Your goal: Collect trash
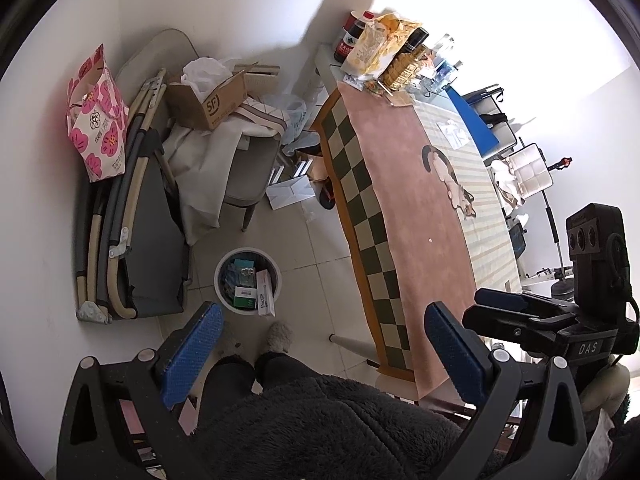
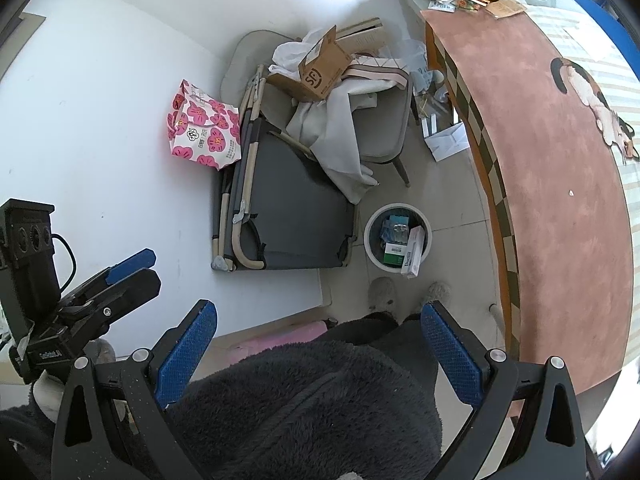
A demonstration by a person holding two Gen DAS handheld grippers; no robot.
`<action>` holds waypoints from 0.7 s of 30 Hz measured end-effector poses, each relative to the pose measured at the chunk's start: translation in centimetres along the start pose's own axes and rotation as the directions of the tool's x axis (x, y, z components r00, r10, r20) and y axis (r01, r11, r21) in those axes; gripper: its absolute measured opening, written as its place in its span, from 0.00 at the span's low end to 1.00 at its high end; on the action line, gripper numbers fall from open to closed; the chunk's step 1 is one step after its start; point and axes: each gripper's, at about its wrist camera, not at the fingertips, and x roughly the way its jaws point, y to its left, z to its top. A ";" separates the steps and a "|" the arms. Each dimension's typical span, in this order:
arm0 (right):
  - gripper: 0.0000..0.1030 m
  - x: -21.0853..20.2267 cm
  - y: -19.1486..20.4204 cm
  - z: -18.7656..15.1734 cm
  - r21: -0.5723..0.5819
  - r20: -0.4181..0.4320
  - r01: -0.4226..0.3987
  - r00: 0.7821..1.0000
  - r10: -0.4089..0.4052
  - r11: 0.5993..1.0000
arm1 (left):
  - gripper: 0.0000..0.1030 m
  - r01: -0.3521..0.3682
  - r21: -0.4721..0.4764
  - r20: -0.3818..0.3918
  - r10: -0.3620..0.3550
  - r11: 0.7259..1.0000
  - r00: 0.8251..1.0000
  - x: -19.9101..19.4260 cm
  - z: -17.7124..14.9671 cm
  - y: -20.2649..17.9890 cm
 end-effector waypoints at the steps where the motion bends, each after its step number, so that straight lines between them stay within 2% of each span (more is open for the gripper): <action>1: 1.00 0.1 -0.1 0.0 0.002 -0.001 -0.003 1.000 0.003 1.000 | 1.00 0.002 -0.004 0.001 -0.002 1.000 1.000 0.0 0.0 0.0; 21: 1.00 0.1 -0.1 -0.2 0.001 -0.003 -0.008 1.000 0.008 1.000 | 1.00 0.003 -0.023 0.019 -0.002 1.000 1.000 -0.4 0.0 0.0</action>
